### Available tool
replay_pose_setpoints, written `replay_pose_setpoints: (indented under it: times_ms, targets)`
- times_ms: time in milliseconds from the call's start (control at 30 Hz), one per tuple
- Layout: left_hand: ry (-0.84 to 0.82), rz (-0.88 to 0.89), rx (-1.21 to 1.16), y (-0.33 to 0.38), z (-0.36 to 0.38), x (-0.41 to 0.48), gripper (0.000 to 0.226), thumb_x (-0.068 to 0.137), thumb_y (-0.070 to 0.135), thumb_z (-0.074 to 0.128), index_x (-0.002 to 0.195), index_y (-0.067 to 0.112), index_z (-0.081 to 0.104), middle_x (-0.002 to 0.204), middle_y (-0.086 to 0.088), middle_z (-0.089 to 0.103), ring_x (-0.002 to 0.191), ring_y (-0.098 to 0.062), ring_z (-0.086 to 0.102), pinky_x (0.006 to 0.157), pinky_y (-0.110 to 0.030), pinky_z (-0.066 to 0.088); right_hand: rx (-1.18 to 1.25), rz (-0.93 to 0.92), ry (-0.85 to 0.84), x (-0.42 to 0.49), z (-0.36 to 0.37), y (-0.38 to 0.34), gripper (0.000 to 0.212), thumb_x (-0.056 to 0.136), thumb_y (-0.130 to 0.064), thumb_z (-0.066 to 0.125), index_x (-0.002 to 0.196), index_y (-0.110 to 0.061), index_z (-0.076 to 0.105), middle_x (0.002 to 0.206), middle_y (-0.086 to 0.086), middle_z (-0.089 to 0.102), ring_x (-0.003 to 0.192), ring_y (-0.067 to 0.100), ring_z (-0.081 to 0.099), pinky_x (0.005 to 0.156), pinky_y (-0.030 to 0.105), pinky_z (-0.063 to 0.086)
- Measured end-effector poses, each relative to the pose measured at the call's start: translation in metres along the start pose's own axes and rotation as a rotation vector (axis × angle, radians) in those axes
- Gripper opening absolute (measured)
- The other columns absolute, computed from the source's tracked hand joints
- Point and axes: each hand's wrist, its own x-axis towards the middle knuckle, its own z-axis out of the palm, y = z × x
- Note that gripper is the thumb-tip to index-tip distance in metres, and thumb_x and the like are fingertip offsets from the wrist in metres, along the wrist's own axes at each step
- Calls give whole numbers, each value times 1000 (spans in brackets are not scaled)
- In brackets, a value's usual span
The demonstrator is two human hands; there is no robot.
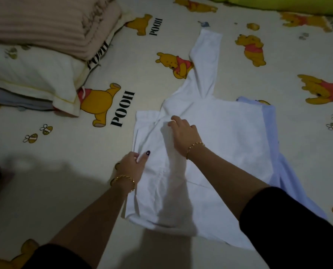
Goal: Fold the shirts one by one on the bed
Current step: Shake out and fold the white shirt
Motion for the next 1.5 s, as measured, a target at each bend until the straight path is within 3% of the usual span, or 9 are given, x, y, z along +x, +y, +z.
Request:
replay_pose_setpoints:
  times_ms: [200,333,533,667,767,867,1233,1400,1500]
  targets:
    - [41,10,-279,7,1,19,17,93,27,57,87,12,51,74,3,51,69,-15,50,47,-13,30,-22,-98,-282,69,0,-17,75,87,2,50,150,-23,18,159,-1,10,117,31,53,86,40,46]
    - [204,90,-286,-3,-3,25,12,95,15,51,90,10,41,89,-9,47,74,-20,45,60,-25,30,32,-78,-508,85,15,-32,83,87,-20,65,151,-22,12,142,12,37,122,33,49,97,44,44]
    - [319,120,-389,8,-26,18,10,96,14,49,100,7,43,77,0,53,67,-19,49,46,-16,33,77,-46,-148,106,5,-57,37,87,0,54,123,0,44,121,20,47,103,39,57,80,41,46]
    - [540,92,-329,8,-70,33,25,91,16,59,110,4,48,101,-7,57,86,-19,54,66,-14,40,418,-96,119,111,-8,-75,52,80,12,50,130,-2,48,131,17,45,107,36,54,83,39,47]
    - [427,-11,-39,-12,-77,38,44,82,20,72,117,7,50,120,-14,50,106,-28,54,86,-31,45,455,-46,27,93,-8,-72,70,82,13,50,146,-8,31,152,11,27,133,27,39,104,35,39]
    - [393,-32,186,-16,-66,20,52,76,26,76,120,16,51,125,-10,46,113,-28,48,92,-42,43,434,82,-15,65,-3,-48,67,84,11,49,145,-12,33,150,10,29,133,26,39,105,32,35]
    - [-128,457,283,75,64,-64,16,89,34,58,101,23,59,101,3,59,101,-17,53,87,-30,39,51,823,-44,-128,-2,142,37,93,-22,48,128,-11,47,133,15,41,126,34,37,96,51,41]
    - [-548,661,431,99,139,-122,69,66,60,73,118,21,49,114,2,53,106,-17,50,91,-31,40,541,1310,-32,-199,-7,192,96,83,-40,70,150,-6,10,151,24,20,139,41,23,110,55,26]
    - [-539,866,822,102,170,-142,94,63,67,71,134,20,32,126,-3,41,114,-23,43,94,-38,38,685,1205,-62,-213,2,209,84,82,-40,71,140,4,31,135,28,45,122,44,47,98,51,42]
